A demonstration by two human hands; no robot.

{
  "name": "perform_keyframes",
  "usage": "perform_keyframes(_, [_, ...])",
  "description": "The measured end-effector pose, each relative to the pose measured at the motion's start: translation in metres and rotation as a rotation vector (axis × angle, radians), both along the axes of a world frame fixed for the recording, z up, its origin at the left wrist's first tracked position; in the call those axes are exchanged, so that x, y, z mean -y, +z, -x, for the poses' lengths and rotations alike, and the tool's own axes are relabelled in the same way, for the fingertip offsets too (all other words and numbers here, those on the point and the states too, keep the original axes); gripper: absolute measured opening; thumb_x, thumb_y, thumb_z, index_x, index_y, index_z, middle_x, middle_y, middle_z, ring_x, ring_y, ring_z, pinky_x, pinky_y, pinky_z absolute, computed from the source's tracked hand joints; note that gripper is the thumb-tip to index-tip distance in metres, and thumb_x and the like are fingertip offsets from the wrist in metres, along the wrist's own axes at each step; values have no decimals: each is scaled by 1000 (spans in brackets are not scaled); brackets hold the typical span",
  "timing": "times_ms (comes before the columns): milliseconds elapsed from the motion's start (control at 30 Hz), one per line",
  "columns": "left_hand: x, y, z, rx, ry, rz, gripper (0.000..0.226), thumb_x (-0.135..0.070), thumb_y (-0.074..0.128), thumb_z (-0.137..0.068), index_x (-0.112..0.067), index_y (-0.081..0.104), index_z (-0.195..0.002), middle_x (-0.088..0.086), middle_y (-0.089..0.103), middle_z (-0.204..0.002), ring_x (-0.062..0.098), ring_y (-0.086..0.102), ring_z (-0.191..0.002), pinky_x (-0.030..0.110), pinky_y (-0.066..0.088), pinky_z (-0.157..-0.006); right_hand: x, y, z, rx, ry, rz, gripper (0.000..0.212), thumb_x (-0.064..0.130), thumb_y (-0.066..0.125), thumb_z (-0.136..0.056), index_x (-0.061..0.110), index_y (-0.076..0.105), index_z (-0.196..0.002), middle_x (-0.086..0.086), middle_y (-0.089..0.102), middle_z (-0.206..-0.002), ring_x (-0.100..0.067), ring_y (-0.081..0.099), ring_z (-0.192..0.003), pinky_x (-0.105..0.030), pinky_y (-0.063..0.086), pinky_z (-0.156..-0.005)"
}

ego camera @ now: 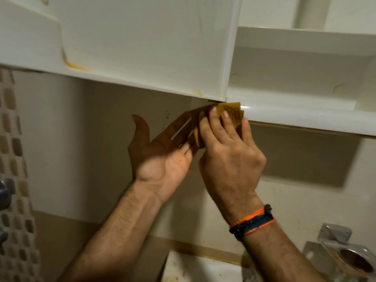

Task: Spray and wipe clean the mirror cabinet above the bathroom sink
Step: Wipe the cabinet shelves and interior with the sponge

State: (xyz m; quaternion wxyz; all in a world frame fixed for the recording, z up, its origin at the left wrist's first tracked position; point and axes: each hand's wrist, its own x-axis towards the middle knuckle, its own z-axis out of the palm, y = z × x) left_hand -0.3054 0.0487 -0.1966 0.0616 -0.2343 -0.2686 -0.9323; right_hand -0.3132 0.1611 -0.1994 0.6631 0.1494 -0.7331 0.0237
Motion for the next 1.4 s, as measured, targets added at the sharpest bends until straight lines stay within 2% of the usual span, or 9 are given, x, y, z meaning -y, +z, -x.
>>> perform_keyframes(133, [-2,0,1,36,16,-25,93,-75,28,-89,1,50,-137,19,60,-133,29,55,-128,41,31,-117,-13,2,-5,25,-47,7,42,12,44,-93,13,63,-130,-10,60,-134,-28,58,-123,-50,41,-109])
perform_keyframes(300, [0,0,-2,-20,-53,-7,95,-76,20,-89,-2,41,-144,16,52,-143,28,48,-135,41,23,-120,15,10,-2,78,-105,-115,28,15,52,-94,11,72,-114,-14,66,-125,-35,57,-124,-49,39,-109])
perform_keyframes(500, [-11,0,-2,65,17,-95,82,-71,28,-91,-4,56,-130,17,61,-132,30,57,-126,42,32,-116,-29,1,-3,8,-52,-151,46,10,39,-90,18,67,-125,-8,58,-135,-30,58,-123,-52,41,-108])
perform_keyframes(733, [-36,7,-9,201,-37,-279,77,-61,40,-90,4,55,-128,29,56,-133,39,54,-125,46,37,-110,-54,12,-4,2,58,-36,42,8,45,-90,17,68,-124,-8,62,-131,-31,58,-122,-51,44,-105])
perform_keyframes(900, [-56,18,-18,281,-49,-261,78,-64,36,-90,0,54,-131,21,61,-130,35,55,-126,48,34,-113,-50,24,-6,93,141,-224,38,15,52,-93,13,64,-129,-10,59,-136,-30,55,-127,-45,46,-105])
perform_keyframes(1000, [-66,27,-23,361,-13,-313,76,-60,37,-92,3,53,-132,26,56,-134,37,52,-127,45,36,-111,-74,25,-9,106,164,-232,45,5,41,-90,14,65,-128,-8,59,-136,-28,55,-127,-44,46,-106])
perform_keyframes(1200, [-82,45,-32,483,34,-375,70,-56,41,-94,4,53,-128,28,56,-128,40,57,-116,51,42,-106,-115,34,-24,240,153,-79,67,-7,72,-64,12,65,-128,-9,59,-135,-28,54,-128,-46,42,-108])
perform_keyframes(1333, [-88,56,-35,548,81,-347,69,-56,38,-95,1,54,-129,25,56,-131,36,57,-117,47,41,-106,-87,62,-30,285,191,-65,44,8,60,-81,9,66,-125,-14,65,-127,-29,61,-120,-44,46,-105])
perform_keyframes(1400, [-90,60,-38,572,87,-323,67,-58,38,-95,-1,54,-128,24,59,-129,37,57,-120,52,39,-108,-70,77,-31,356,159,-113,35,16,65,-83,11,70,-117,-10,70,-117,-26,66,-110,-37,50,-97])
